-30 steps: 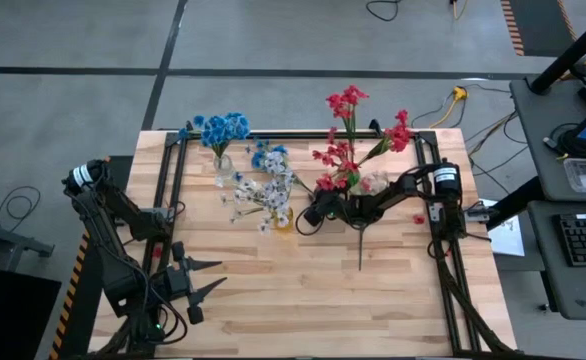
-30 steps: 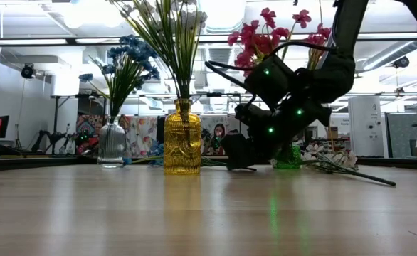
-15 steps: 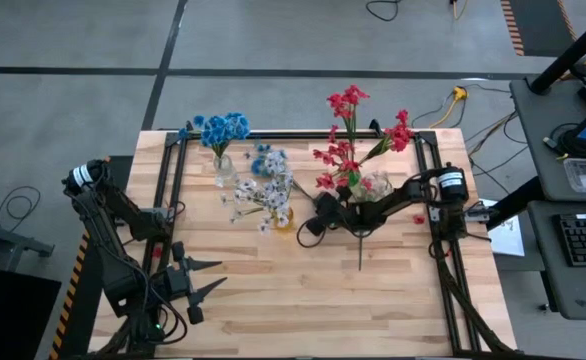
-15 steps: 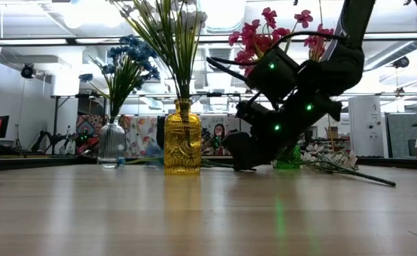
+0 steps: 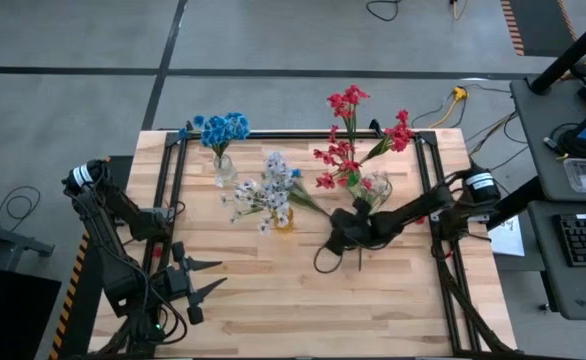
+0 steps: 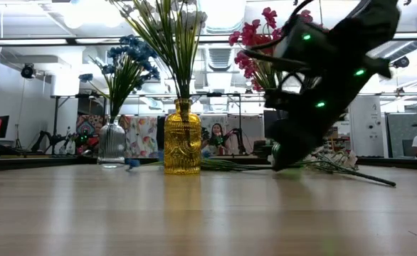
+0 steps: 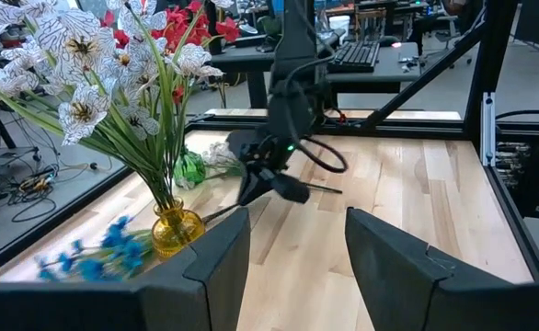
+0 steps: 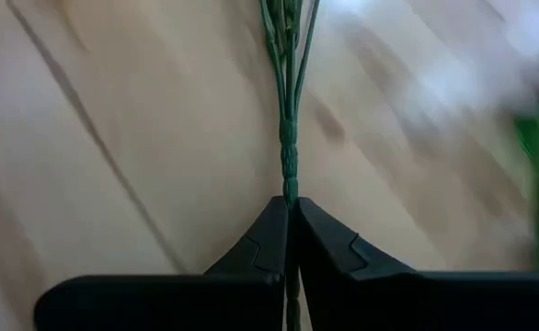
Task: Sort flowers into vase by color
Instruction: Put the blue flowers into the transparent vase
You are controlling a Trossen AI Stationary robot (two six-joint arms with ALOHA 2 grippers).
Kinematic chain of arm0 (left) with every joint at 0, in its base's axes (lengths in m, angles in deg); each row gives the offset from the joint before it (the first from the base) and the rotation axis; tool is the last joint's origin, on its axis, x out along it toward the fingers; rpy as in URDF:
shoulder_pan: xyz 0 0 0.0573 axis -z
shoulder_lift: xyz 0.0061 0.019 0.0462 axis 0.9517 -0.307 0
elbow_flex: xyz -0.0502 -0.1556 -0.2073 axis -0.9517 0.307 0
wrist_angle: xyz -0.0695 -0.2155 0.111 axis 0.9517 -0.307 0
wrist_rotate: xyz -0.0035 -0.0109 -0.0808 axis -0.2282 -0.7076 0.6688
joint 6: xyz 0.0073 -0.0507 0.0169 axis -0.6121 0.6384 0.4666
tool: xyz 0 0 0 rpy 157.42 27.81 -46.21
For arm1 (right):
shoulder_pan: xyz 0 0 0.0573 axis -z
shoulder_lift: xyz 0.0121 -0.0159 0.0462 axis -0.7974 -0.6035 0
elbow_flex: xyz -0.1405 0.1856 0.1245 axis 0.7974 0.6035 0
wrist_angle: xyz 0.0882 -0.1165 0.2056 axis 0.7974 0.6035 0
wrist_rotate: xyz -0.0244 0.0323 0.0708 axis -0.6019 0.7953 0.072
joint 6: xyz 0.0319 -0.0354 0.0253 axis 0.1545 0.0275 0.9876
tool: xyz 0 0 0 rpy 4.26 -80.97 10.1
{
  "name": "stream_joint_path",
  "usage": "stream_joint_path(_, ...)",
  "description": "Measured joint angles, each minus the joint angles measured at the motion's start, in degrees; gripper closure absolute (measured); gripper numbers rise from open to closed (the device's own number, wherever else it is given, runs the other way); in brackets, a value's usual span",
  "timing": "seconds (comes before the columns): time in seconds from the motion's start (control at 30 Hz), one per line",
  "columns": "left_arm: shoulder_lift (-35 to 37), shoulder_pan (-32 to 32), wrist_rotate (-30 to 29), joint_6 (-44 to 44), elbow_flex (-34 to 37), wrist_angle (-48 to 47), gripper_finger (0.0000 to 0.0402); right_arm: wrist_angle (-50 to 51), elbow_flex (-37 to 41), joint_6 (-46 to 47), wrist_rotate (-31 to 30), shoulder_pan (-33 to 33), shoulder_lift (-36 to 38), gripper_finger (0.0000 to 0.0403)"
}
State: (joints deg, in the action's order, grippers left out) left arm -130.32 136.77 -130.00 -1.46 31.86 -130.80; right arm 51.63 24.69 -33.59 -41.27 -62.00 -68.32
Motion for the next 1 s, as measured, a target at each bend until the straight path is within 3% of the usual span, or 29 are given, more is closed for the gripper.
stream_joint_path(0.13, 0.0, 0.0, 0.0, 0.0, 0.0, 0.0, 0.0235, 9.9, 0.0, 6.1, 0.3, -3.3, 2.6, 0.039)
stream_joint_path(0.27, 0.0, 0.0, 0.0, 0.0, 0.0, 0.1, 0.0235, 15.3, 0.0, 10.4, 4.9, -6.6, 5.6, 0.039)
stream_joint_path(0.6, 0.0, 0.0, 0.0, 0.0, 0.0, 0.3, 0.0235, 17.7, -0.1, 15.6, 11.3, -11.5, 10.9, 0.0386)
stream_joint_path(0.7, 0.0, 0.0, 0.1, 0.0, 0.0, 0.5, 0.0235, 18.3, -0.1, 15.7, 13.0, -11.4, 11.3, 0.0361)
stream_joint_path(0.87, 0.0, 0.0, 0.0, 0.0, 0.0, 0.6, 0.0235, 19.0, -0.1, 16.3, 14.2, -11.4, 11.2, 0.0287)
stream_joint_path(1.0, 0.0, 0.0, 0.0, 0.0, 0.0, 0.6, 0.0235, 17.4, -0.1, 14.0, 10.3, -11.2, 11.2, 0.0226)
